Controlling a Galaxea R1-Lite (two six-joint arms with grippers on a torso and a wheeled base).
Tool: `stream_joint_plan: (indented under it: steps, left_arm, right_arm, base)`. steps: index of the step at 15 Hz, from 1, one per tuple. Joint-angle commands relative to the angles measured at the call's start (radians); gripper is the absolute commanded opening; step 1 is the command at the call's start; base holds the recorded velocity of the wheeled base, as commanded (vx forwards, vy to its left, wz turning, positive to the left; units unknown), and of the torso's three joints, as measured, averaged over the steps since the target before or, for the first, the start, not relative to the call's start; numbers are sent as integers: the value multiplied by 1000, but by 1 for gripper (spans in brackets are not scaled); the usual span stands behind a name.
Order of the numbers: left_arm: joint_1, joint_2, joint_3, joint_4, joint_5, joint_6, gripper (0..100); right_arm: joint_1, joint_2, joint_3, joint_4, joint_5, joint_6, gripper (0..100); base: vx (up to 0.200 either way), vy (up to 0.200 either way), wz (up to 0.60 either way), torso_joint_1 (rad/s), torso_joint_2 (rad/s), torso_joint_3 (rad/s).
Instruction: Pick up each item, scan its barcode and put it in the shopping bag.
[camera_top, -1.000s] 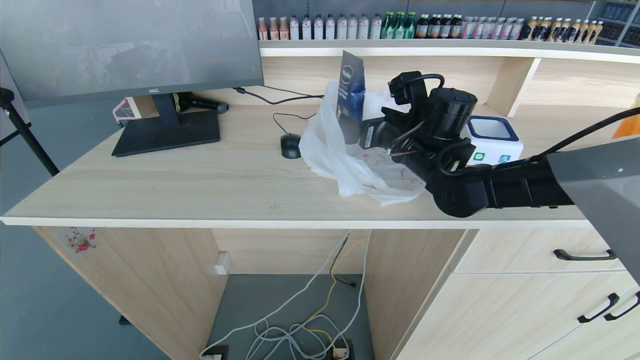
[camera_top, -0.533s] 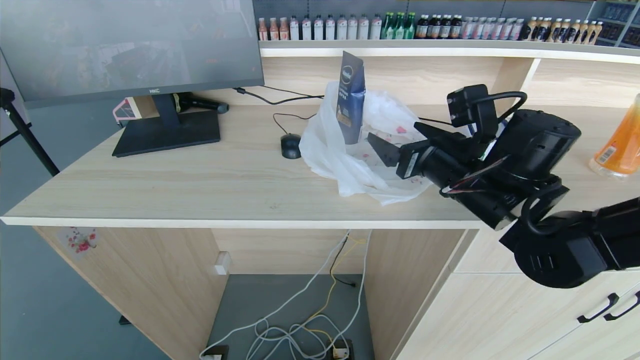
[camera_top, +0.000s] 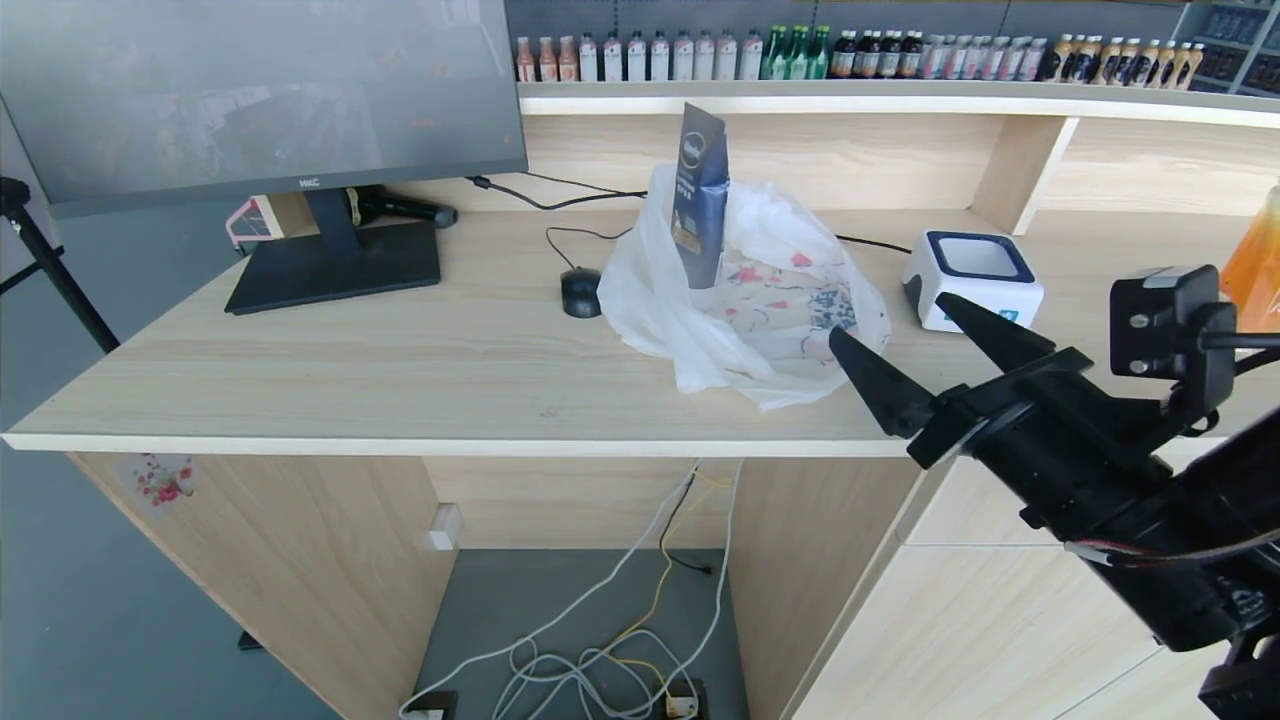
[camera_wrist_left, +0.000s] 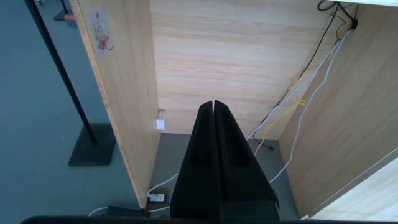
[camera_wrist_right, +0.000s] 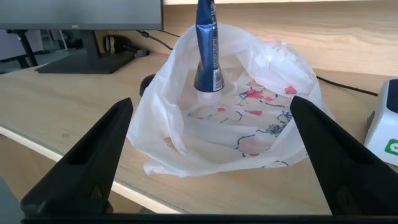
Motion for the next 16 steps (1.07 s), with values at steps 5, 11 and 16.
stream_joint_plan:
  steps: [5,11,16]
  left_arm:
    - [0,0,0,0,0,0,0]
    - [0,0,0,-1,0,-9,0]
    - [0,0,0,-1,0,-10,0]
  right_arm:
    - [-19,-39,-47,0,-1,17,100]
    - [-23,-96,-23,0,-1,3,100]
    - [-28,-105,-35,0,-1,-6,100]
  base:
    - [0,0,0,0,0,0]
    - [0,-167,0,0,3,3]
    - [0,-200,0,0,2,0]
